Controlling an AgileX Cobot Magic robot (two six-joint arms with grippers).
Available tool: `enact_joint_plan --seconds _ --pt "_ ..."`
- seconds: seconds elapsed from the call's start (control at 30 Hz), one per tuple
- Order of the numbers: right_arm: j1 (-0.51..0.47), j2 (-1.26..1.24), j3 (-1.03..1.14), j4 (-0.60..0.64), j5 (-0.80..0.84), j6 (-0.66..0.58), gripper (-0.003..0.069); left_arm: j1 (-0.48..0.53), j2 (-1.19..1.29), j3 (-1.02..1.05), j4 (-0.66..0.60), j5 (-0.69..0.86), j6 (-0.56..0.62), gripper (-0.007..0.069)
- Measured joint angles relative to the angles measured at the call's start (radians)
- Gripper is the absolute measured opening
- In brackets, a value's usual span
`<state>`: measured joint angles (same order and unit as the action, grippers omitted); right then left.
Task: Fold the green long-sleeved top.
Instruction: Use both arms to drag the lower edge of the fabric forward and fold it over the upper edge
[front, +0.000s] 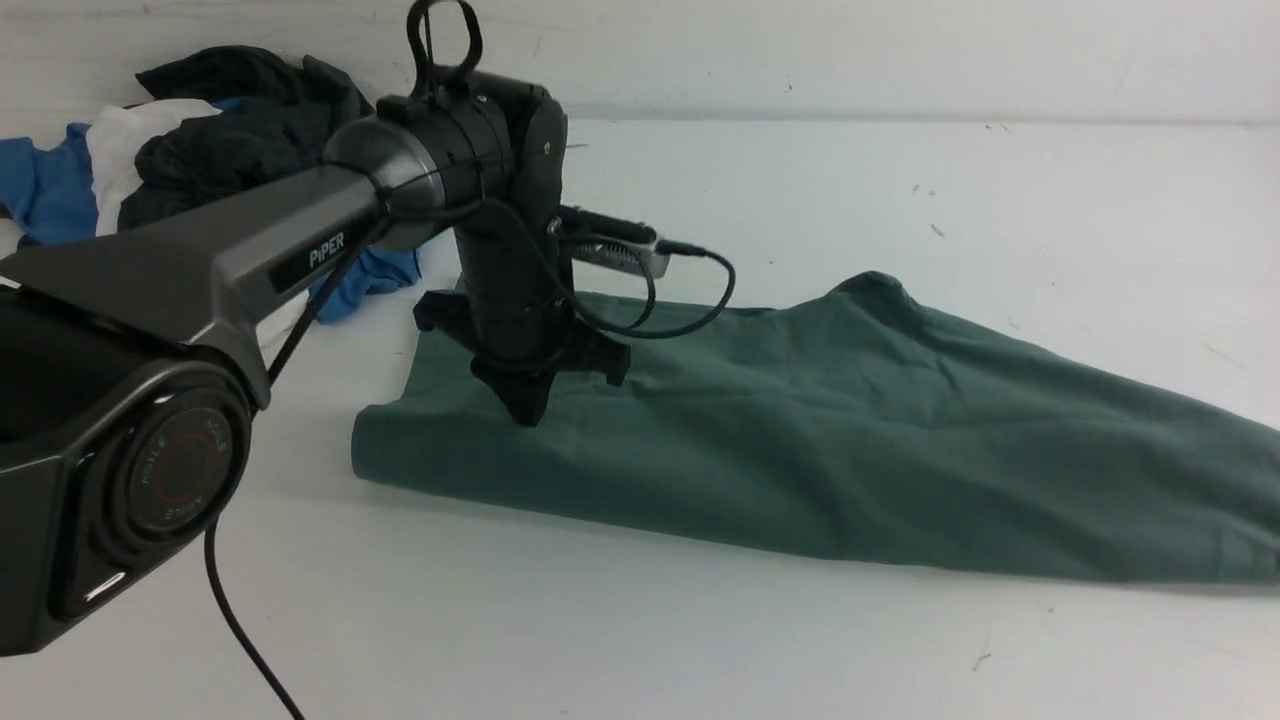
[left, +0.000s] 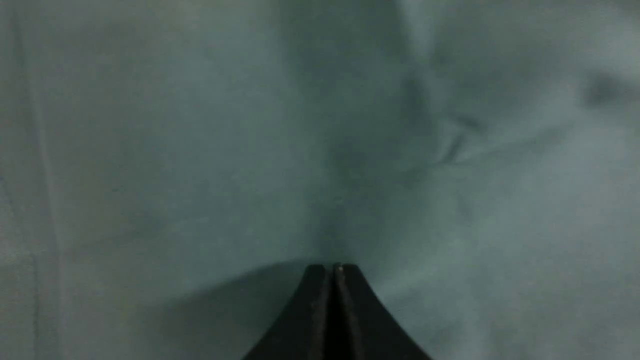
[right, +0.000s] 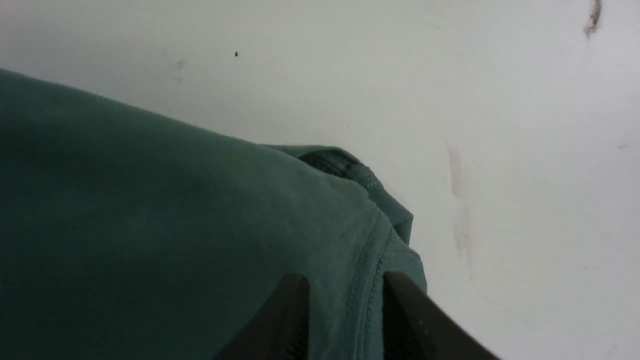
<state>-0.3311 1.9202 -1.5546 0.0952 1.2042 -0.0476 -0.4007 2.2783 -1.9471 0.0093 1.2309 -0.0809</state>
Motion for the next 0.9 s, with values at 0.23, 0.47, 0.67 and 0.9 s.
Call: enact_joint_plan --seconds 0.23,0.47,0.67,0.9 --pt "0.000 0.106 0.000 0.006 -0.068 0.018 0.0444 0.000 0.012 0.014 0.046 -0.004 -0.030 -0.0004" --pt "0.000 0.139 0.000 0.012 -0.088 -0.001 0.0316 0.000 0.012 0.014 0.049 -0.006 -0.031 -0.0004" --pt "0.000 0.135 -0.003 0.010 -0.086 -0.024 0.0014 0.000 0.012 0.014 0.052 -0.006 -0.031 -0.0004" --pt "0.000 0.109 -0.037 0.005 -0.050 -0.019 -0.0014 0.000 0.009 0.014 0.052 -0.006 -0.034 -0.0004"
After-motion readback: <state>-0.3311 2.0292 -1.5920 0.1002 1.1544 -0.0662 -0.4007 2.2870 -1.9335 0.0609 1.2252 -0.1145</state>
